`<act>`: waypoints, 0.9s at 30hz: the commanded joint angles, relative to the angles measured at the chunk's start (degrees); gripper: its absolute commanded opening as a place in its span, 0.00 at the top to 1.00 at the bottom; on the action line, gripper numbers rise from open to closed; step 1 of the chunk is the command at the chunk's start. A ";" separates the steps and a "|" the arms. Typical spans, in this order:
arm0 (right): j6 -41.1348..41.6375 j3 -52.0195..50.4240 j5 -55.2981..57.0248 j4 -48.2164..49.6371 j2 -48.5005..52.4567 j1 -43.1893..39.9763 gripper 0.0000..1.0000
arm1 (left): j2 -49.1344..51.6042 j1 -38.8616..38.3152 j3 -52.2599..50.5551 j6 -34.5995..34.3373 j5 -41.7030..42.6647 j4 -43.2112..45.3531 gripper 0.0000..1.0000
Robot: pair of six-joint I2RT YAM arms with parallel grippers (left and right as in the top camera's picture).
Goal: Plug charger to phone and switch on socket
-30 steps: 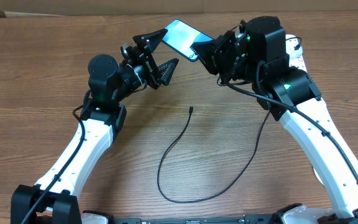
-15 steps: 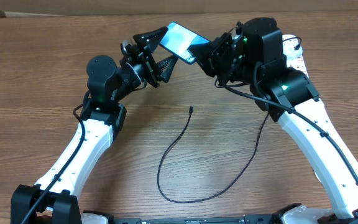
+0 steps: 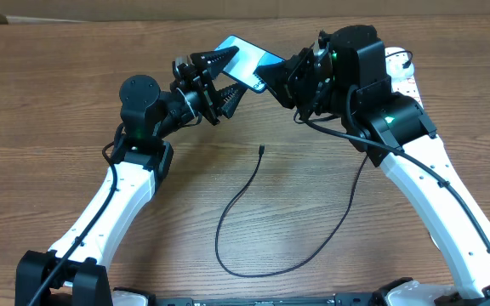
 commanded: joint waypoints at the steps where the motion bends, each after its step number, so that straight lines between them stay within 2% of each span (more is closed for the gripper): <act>1: -2.16 0.79 -1.20 0.79 -0.68 0.17 0.96 | 0.66 -0.09 0.09 2.29 1.88 0.24 0.36; 11: -2.27 0.79 -1.18 0.83 -0.68 0.13 0.96 | 0.66 0.00 0.09 2.64 3.48 0.24 0.46; 14: -2.25 0.79 -1.18 0.83 -0.68 0.13 0.96 | 0.66 0.02 0.09 2.62 4.07 0.24 0.52; 27: -1.57 0.79 -1.42 0.79 -0.68 0.13 0.96 | 0.66 0.02 0.09 2.58 3.98 0.31 0.63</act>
